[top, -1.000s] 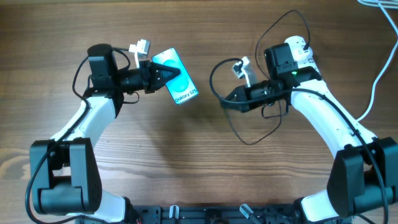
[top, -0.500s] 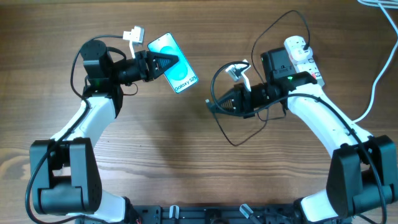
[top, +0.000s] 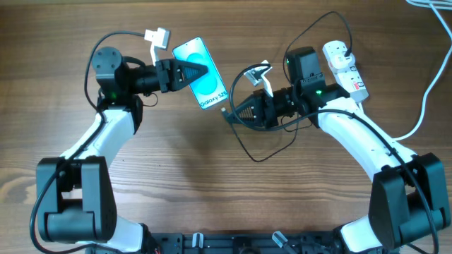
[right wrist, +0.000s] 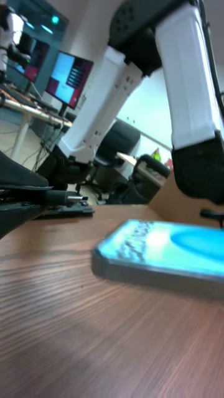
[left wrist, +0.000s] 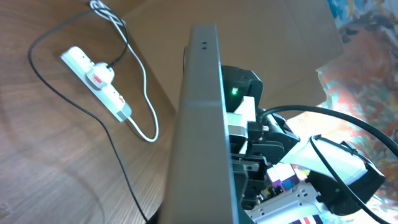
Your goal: Plug charger to phone and switch on socket
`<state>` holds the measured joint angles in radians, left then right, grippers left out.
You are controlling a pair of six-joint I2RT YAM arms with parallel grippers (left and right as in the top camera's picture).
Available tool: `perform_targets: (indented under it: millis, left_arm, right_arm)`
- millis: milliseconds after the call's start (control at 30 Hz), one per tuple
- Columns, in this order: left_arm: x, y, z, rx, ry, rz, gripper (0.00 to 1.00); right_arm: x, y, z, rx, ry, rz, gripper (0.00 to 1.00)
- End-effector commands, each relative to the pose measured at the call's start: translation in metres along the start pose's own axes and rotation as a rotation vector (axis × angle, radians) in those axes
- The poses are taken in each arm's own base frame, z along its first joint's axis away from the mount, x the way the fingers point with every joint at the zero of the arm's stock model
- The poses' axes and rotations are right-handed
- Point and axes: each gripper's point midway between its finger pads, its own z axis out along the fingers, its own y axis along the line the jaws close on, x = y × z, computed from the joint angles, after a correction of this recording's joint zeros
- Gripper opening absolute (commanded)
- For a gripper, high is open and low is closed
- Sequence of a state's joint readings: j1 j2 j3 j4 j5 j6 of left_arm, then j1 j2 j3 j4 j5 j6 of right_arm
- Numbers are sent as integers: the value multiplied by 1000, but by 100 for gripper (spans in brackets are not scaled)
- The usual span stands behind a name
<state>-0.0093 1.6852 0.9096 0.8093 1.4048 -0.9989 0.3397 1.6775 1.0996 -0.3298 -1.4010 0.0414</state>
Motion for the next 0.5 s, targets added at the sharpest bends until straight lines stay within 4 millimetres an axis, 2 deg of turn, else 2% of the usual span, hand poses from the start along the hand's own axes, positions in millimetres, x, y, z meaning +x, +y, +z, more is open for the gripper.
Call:
perform_targets:
  millis: [0, 467]
  left_arm:
    - [1, -6, 4, 17, 22, 8, 4]
    - [0, -5, 5, 10, 10, -16, 4]
  right_arm:
    - [2, -14, 2, 32, 2, 50, 5]
    - [0, -14, 7, 23, 4, 98, 5]
